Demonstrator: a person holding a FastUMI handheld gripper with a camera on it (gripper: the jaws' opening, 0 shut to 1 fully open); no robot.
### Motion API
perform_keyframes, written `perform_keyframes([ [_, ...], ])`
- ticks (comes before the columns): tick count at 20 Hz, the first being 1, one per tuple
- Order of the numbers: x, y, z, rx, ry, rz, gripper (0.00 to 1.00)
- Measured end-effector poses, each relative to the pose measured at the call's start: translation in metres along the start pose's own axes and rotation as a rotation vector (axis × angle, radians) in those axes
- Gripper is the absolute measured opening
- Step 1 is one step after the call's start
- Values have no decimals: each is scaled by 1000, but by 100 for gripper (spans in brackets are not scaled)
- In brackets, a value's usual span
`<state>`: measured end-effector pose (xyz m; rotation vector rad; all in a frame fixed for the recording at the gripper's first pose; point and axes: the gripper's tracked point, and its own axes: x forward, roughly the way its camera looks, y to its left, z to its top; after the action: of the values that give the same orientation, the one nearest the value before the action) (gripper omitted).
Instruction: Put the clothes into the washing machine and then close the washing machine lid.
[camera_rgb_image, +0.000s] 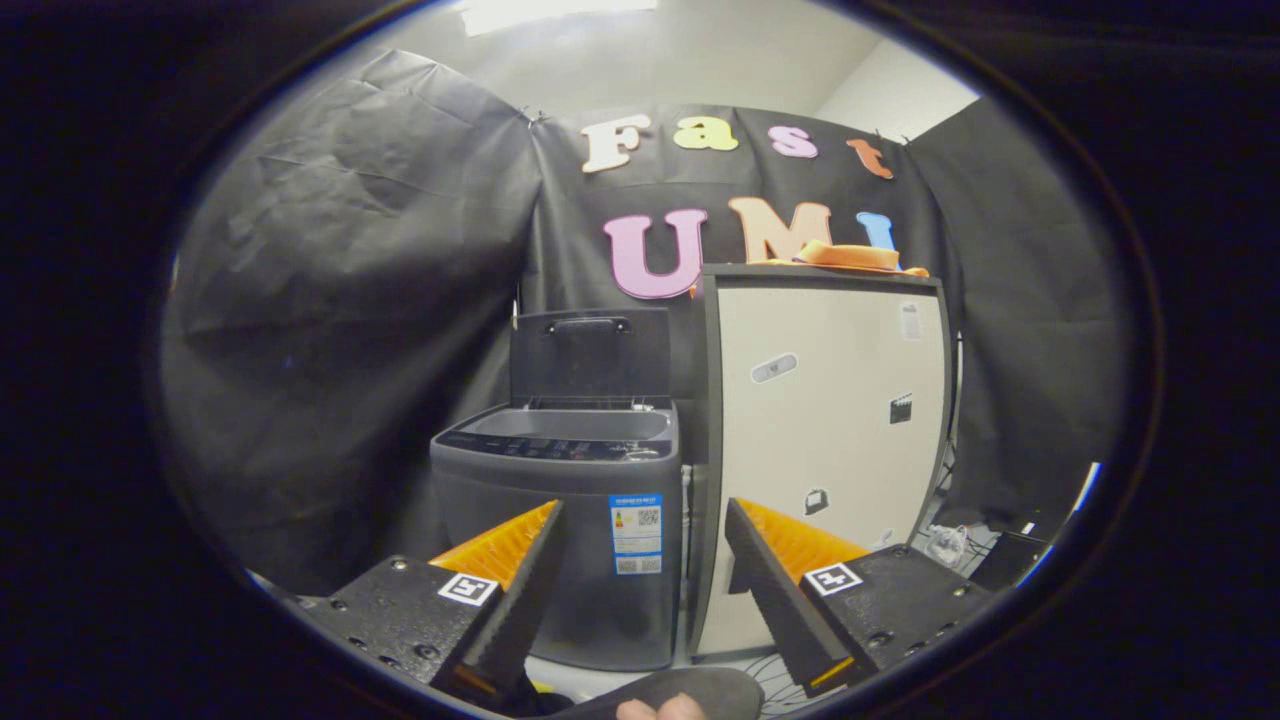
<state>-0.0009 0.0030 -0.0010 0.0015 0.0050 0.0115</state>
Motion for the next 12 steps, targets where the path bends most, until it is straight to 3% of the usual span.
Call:
perform_keyframes([
  [12,-1,4,-1,11,5,11,96],
])
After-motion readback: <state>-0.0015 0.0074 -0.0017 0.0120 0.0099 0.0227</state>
